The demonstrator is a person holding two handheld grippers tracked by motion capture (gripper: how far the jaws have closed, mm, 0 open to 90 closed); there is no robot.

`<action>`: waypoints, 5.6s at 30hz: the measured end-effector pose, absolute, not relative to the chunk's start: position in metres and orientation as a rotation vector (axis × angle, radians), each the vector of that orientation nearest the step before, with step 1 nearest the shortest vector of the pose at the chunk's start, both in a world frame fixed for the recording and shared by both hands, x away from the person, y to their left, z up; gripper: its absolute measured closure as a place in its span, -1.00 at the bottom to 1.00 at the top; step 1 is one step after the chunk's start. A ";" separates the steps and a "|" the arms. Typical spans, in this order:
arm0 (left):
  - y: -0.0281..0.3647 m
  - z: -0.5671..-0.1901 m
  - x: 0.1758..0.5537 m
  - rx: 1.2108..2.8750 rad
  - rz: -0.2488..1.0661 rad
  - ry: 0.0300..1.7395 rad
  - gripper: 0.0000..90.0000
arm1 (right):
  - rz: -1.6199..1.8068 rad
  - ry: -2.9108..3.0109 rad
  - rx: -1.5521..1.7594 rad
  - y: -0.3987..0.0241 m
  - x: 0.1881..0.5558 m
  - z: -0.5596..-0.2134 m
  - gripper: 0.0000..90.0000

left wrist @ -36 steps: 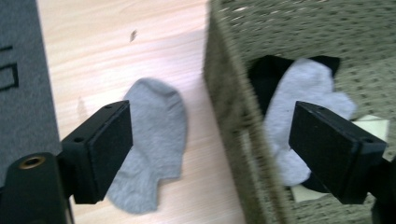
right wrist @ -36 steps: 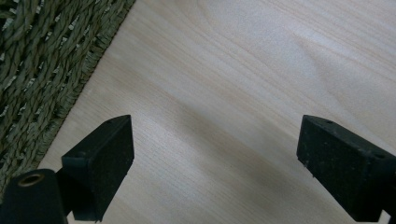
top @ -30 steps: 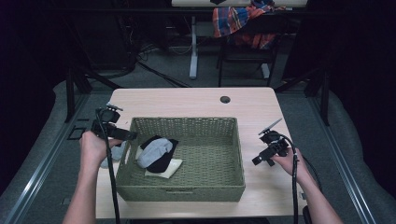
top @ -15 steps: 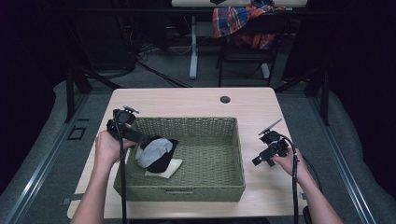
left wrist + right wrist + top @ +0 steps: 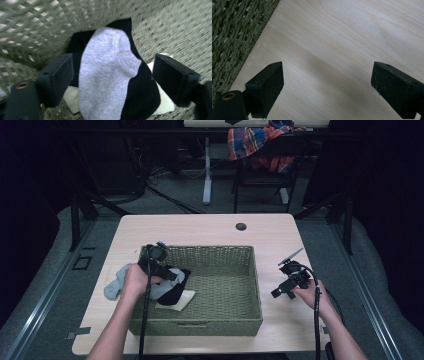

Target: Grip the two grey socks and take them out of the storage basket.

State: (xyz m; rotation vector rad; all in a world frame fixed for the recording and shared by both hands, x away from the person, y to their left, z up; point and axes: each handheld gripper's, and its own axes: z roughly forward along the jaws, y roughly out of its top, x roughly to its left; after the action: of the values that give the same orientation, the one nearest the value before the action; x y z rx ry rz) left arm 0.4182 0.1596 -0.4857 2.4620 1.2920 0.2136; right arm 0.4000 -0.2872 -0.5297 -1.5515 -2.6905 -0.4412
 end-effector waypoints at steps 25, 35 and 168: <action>0.153 -0.510 0.419 2.608 0.204 1.312 0.86 | -0.457 -2.673 -1.557 -0.286 0.399 -0.529 -0.76; 0.154 -0.489 0.410 2.575 0.251 1.254 0.93 | -0.484 -2.664 -1.584 -0.285 0.398 -0.530 -0.76; 0.325 -0.487 0.408 2.120 0.328 1.790 -0.49 | -0.449 -2.682 -1.560 -0.287 0.400 -0.529 -0.75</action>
State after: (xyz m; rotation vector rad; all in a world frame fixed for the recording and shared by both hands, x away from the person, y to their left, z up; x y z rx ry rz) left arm 0.4084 0.3251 -0.4872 2.1195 1.7897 0.3276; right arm 0.3999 -0.2869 -0.5287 -1.5596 -2.6821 -0.4492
